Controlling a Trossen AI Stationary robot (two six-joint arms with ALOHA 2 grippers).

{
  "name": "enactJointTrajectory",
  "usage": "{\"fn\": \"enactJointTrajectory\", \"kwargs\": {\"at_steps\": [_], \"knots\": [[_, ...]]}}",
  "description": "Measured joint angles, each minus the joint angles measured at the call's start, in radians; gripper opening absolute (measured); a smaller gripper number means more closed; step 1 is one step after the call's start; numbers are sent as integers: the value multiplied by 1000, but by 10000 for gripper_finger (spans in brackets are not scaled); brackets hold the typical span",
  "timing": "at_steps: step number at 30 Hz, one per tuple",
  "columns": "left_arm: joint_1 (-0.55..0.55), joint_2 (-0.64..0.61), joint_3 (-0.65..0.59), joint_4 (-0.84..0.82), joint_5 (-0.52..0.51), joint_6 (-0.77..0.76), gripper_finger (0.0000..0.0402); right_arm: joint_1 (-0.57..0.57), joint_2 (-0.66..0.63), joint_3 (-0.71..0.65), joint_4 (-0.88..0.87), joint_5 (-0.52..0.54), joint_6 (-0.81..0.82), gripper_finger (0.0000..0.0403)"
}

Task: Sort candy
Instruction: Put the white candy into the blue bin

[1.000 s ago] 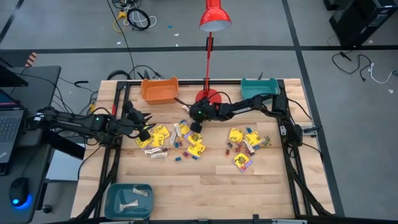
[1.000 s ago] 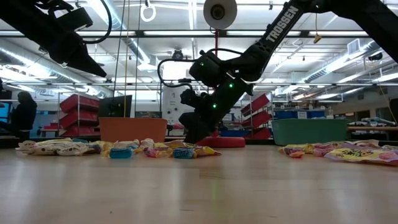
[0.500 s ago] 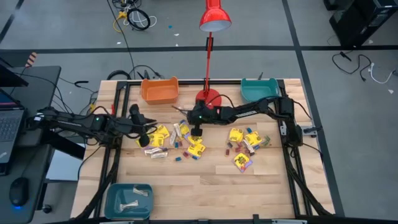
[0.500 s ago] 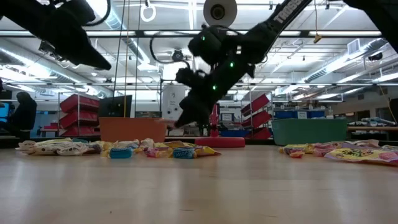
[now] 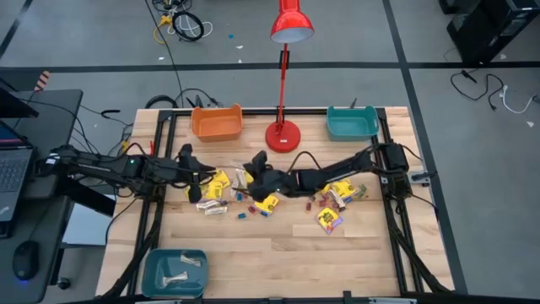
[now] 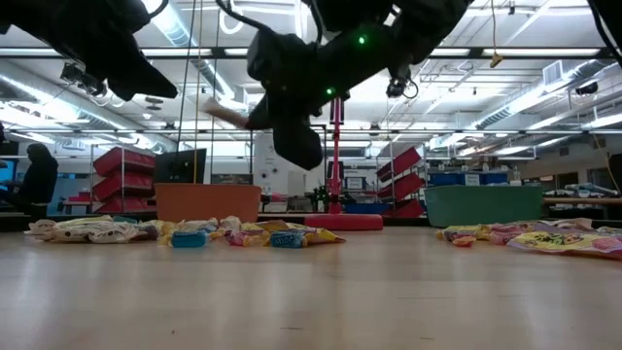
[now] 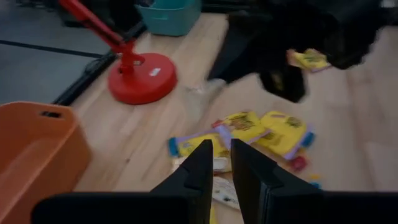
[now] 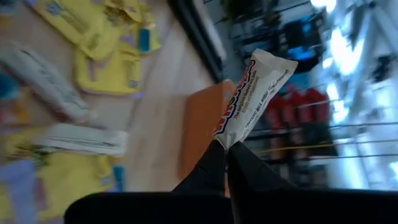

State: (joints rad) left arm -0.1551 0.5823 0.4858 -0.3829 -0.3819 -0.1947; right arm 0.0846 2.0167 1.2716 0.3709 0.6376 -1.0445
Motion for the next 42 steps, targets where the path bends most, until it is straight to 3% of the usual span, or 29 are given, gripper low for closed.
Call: {"fn": "enactJointTrajectory", "kwargs": {"at_steps": [7, 12, 18, 28, 34, 38, 42], "knots": [[0, 0, 0, -1, 15, -1, 101, 20, -1, 0, 70, 3, -137, 0], [0, 0, 0, -2, -57, -23, 138, 25, -1, 0, 79, 3, -182, 0], [0, 14, 0, 21, -59, -19, 152, 25, -1, 0, 115, 1, -224, 0], [0, 103, 0, 226, -59, 85, 152, 25, -1, 0, 160, -18, -321, 0], [0, 106, 0, 234, -59, 90, 149, 25, -1, 0, 160, -18, -321, 0], [0, 105, 0, 234, -59, 90, 122, 25, -1, 0, 160, -18, -320, 0], [0, 105, 0, 234, -59, 87, 70, 25, -1, 0, 160, -19, -313, 0]]}}
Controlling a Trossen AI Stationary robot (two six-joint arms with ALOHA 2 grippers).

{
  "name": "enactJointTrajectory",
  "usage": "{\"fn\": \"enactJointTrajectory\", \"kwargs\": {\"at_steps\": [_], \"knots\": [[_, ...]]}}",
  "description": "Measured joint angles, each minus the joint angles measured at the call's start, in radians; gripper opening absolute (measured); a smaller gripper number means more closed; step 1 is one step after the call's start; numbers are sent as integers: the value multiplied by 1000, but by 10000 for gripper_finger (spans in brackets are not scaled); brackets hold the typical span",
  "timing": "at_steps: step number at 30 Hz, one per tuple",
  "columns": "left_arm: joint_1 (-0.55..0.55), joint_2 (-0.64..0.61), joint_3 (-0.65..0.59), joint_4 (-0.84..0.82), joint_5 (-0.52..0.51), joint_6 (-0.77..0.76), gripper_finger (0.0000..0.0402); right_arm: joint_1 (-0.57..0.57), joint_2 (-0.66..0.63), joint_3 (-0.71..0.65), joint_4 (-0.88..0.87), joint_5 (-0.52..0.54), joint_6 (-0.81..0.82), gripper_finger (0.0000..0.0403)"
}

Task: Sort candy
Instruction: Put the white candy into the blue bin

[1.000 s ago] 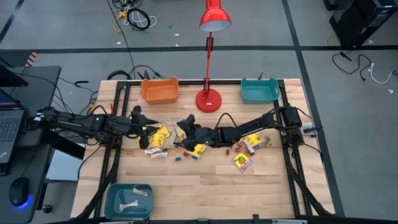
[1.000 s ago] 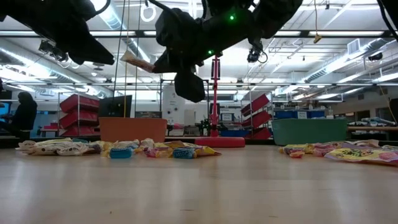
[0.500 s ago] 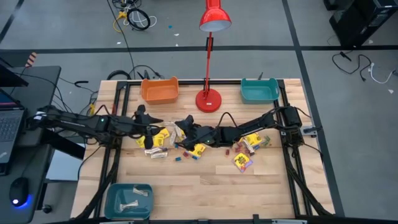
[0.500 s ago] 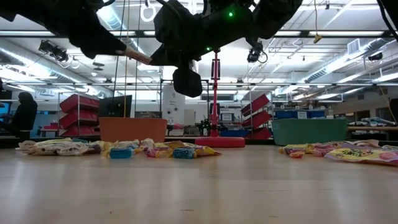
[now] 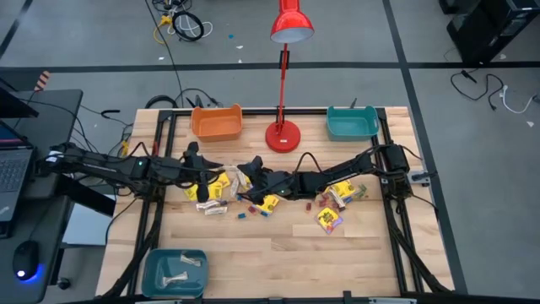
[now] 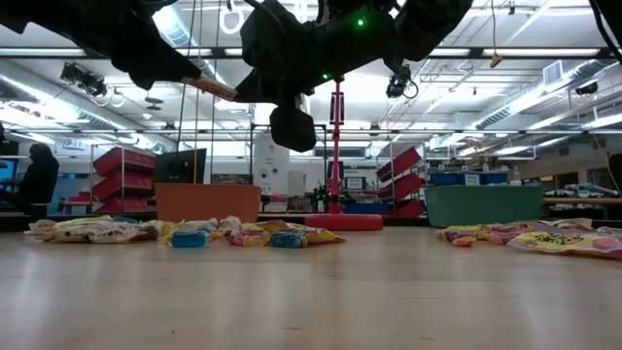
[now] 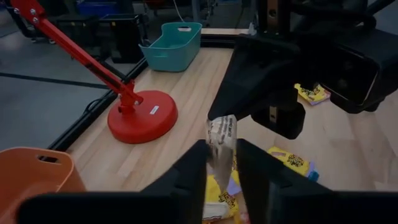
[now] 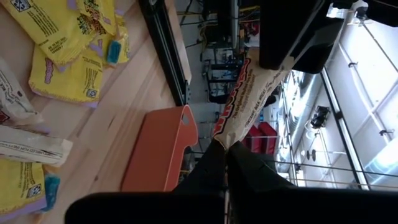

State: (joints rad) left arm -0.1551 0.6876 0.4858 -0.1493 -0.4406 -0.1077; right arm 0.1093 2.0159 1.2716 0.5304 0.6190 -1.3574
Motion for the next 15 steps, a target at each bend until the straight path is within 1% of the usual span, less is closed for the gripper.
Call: {"fn": "enactJointTrajectory", "kwargs": {"at_steps": [3, 5, 10, 15], "knots": [[0, 0, 0, 0, 0, 0, 24, 0, 0, 0, 0, 0, 4, 0], [0, 0, 0, 0, 0, -1, 8, 0, 0, 0, 0, 0, 22, 0], [0, 0, 0, 1, -15, -1, 3, -2, 0, 0, 5, 0, 88, 10], [0, -12, 0, 21, -20, -1, 2, -12, 0, 0, 22, 26, 230, 30]]}}
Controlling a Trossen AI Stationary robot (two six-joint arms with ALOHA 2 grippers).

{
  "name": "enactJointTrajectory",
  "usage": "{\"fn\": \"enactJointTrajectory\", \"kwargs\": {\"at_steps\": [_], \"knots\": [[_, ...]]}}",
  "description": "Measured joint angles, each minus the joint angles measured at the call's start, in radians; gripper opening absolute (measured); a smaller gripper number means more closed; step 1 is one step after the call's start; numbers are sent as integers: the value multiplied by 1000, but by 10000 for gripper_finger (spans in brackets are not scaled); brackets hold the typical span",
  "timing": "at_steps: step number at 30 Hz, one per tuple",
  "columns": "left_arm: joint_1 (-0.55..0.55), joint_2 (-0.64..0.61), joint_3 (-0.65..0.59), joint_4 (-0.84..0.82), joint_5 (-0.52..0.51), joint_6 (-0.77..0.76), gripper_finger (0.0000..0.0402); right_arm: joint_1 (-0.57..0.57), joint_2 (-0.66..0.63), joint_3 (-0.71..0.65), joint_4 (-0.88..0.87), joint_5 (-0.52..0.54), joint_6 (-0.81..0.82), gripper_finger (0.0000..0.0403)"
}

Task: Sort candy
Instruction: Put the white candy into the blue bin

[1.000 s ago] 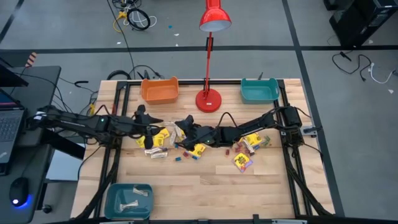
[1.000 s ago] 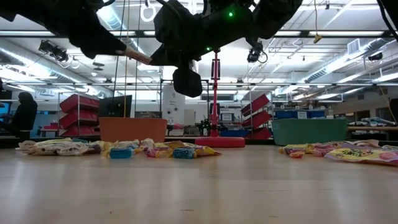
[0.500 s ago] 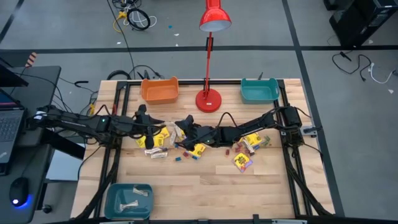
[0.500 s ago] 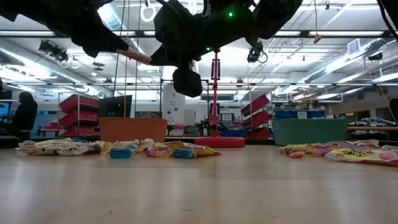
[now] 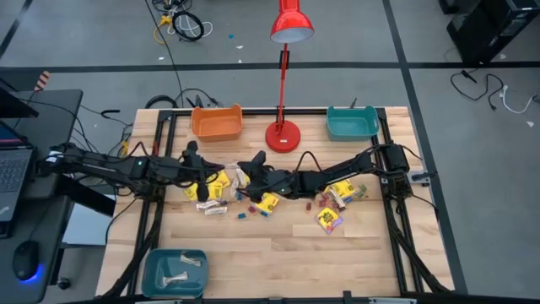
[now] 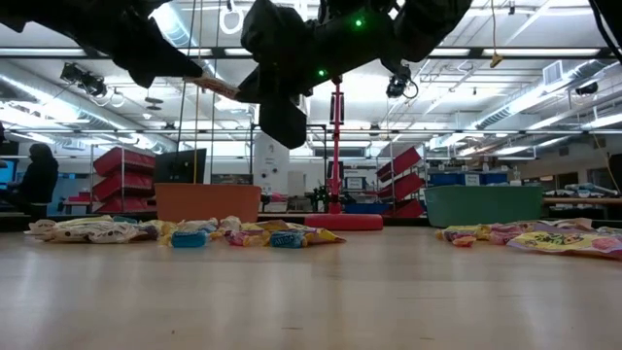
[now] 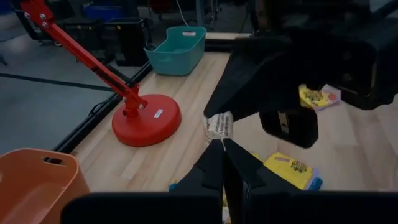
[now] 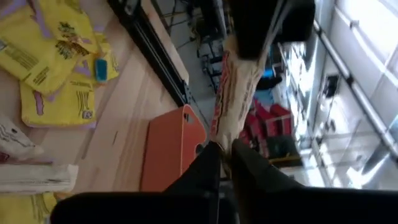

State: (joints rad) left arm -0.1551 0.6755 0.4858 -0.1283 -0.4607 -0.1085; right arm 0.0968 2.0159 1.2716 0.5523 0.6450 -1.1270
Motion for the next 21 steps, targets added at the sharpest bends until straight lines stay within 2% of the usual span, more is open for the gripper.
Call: {"fn": "enactJointTrajectory", "kwargs": {"at_steps": [9, 13, 17, 21], "knots": [[-52, -65, 62, -29, 11, -16, 1, -1, 0, 0, -48, 147, 103, 54], [-106, -68, 104, -110, 144, -96, 0, -1, -2, 0, -161, 227, 169, 53], [-190, -68, 130, -223, 315, -246, 0, 0, -33, -10, -319, 215, 344, 50], [-295, -63, 135, -293, 355, -440, 0, 0, -96, -70, -389, 175, 499, 50]]}}
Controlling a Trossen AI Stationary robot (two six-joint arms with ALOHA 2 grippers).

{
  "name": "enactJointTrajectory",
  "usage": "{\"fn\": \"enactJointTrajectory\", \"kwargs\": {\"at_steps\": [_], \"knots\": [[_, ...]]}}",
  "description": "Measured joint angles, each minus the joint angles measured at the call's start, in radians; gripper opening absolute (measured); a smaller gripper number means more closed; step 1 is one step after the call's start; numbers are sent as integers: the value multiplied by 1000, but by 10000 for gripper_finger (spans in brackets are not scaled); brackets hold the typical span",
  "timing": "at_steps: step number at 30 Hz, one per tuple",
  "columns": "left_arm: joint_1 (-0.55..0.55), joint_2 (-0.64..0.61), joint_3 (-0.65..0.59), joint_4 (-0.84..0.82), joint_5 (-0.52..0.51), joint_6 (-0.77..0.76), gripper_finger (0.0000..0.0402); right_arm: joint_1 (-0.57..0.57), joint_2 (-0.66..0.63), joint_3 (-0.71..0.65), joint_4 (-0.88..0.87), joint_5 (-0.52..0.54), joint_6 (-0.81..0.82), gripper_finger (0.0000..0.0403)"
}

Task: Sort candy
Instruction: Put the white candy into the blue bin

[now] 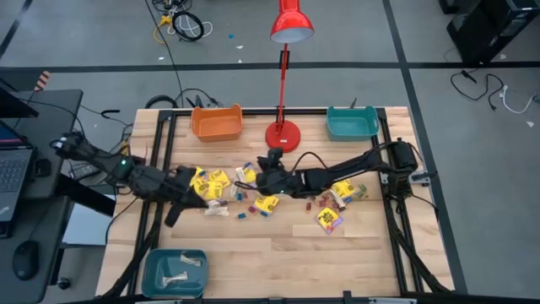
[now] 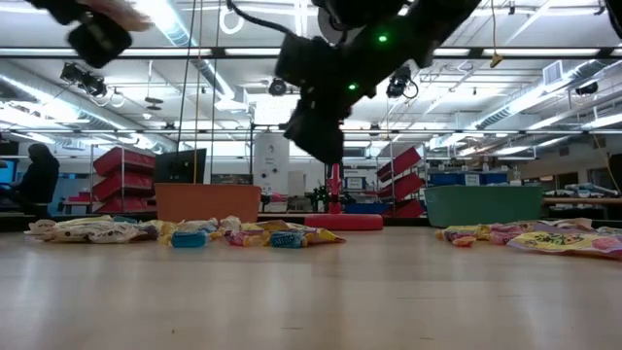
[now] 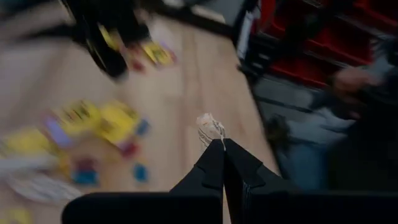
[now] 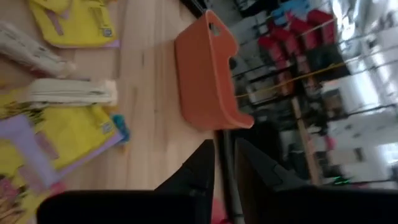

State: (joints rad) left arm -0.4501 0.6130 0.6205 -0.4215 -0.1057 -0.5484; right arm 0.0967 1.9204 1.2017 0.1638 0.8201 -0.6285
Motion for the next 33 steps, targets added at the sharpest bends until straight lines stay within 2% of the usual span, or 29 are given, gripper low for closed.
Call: {"fn": "enactJointTrajectory", "kwargs": {"at_steps": [6, 11, 18, 21, 25, 30, 33], "knots": [[-155, 55, 1, -3, 75, -300, 0, 17, -128, -130, 1, -8, 144, 50], [-274, 145, 1, 110, 127, -522, 0, 35, -215, -220, 21, -65, 248, 50], [-412, 328, 32, 153, 182, -816, 0, 67, -239, -287, 124, -85, 273, 50], [-442, 401, 70, 152, 221, -890, 0, 77, -239, -296, 154, -92, 272, 50], [-465, 464, 147, 119, 240, -916, 0, 85, -239, -297, 173, -92, 262, 50], [-469, 505, 223, -157, 203, -920, 0, 85, -238, -297, 197, -116, 259, 50], [-468, 528, 226, -225, 178, -923, 0, 88, -238, -297, 203, -116, 260, 50]]}}
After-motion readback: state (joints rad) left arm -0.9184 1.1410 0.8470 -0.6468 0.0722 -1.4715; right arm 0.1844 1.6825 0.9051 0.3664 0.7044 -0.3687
